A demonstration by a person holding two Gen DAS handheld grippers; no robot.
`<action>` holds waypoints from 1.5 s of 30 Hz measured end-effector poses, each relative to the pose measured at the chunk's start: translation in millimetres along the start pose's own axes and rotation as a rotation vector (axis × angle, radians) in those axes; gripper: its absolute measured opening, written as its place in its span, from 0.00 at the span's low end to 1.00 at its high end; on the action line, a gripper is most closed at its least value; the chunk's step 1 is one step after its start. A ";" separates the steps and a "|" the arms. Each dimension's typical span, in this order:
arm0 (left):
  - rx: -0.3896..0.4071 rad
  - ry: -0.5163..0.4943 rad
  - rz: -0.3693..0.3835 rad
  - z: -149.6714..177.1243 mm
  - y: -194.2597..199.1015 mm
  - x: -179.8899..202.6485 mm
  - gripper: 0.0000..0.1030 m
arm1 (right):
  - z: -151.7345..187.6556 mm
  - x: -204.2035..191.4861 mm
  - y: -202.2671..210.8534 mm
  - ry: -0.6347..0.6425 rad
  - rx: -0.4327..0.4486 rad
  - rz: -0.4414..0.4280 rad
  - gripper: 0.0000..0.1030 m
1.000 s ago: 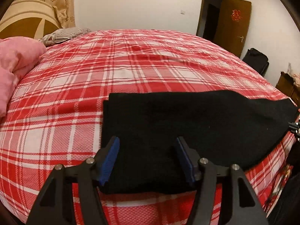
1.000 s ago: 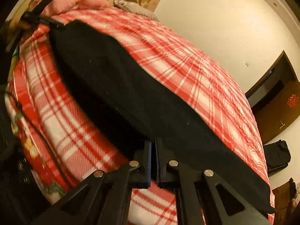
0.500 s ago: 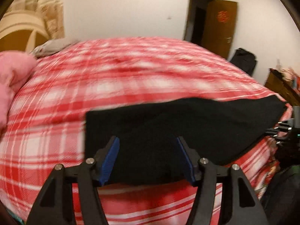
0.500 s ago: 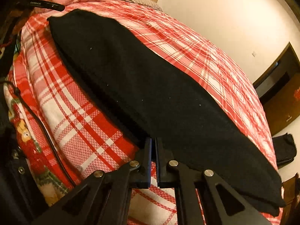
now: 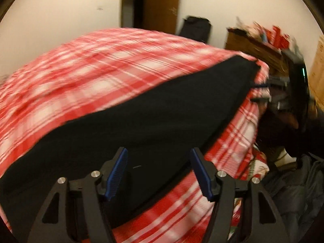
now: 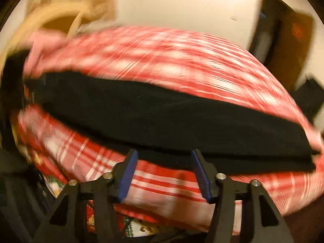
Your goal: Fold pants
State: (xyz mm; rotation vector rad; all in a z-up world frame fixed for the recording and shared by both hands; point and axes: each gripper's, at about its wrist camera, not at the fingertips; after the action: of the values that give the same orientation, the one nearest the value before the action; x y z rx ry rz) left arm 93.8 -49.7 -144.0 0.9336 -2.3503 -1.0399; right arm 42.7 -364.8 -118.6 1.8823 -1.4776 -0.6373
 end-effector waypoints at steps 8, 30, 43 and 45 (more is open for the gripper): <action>-0.095 -0.139 0.055 -16.2 -33.4 46.2 0.53 | 13.6 42.4 4.4 -0.174 0.043 0.001 0.56; -0.130 -0.203 0.009 -22.3 -57.9 62.1 0.35 | 19.7 95.0 31.8 -0.333 0.125 0.119 0.56; -0.087 -0.124 0.052 -35.6 -43.5 51.2 0.03 | 17.3 219.4 61.6 -0.751 0.227 0.080 0.47; -0.080 -0.105 0.066 -37.2 -42.5 47.0 0.03 | 9.6 224.5 53.9 -0.744 0.205 0.084 0.30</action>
State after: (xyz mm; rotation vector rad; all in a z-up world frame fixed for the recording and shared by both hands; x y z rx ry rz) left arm 100.6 -122.7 -148.3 0.7848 -2.3873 -1.1732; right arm 55.8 -592.3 -80.7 1.8006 -2.1332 -1.2781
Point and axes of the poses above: each gripper's, at about its wrist camera, not at the fingertips, and y roughly against the way its jaws point, x to its right, z to its underside, and after that the axes turned 3 degrees about -x, right-handed
